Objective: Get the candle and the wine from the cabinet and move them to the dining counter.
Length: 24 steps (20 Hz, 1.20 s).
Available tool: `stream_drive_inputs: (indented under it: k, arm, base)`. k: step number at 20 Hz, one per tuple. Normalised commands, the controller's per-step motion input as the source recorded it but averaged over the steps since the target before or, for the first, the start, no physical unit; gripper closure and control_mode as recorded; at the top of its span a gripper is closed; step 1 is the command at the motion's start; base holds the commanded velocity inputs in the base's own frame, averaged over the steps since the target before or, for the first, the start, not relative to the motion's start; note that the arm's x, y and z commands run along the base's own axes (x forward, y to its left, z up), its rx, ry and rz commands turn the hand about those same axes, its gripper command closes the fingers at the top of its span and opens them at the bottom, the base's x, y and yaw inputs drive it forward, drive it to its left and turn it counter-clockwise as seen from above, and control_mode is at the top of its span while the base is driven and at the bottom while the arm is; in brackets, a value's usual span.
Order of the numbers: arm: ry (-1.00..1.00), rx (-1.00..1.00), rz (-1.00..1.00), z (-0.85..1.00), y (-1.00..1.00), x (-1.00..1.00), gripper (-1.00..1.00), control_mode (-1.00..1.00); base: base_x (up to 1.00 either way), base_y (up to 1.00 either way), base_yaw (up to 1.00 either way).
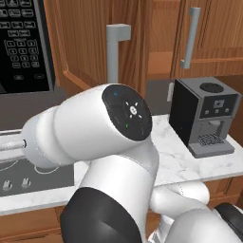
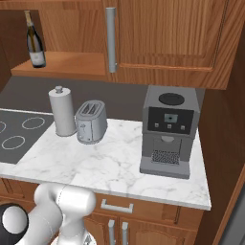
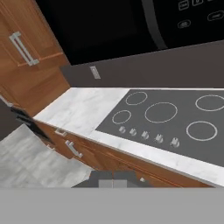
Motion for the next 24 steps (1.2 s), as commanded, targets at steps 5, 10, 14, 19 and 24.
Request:
stream_drive_inputs:
  k: [5,10,14,19,24]
  arm:
    - [0.00,0.00,0.01,0.00,-0.43,-0.37,1.00,-1.00]
    - [-0.04,0.00,0.00,0.00,-0.77,-0.35,1.00,-1.00]
    - [-0.10,0.00,0.00,0.00,-0.89,-0.18,1.00,-1.00]
    - [-0.12,0.01,0.00,0.13,-0.85,0.00,1.00,-1.00]
    - [-0.17,0.00,0.00,0.29,-0.63,0.01,1.00,-1.00]
  base:
    - [0.00,0.00,0.00]
    - [0.00,0.00,0.00]
    - [0.00,0.00,0.00]
    - [0.00,0.00,0.00]
    - [0.00,0.00,0.00]
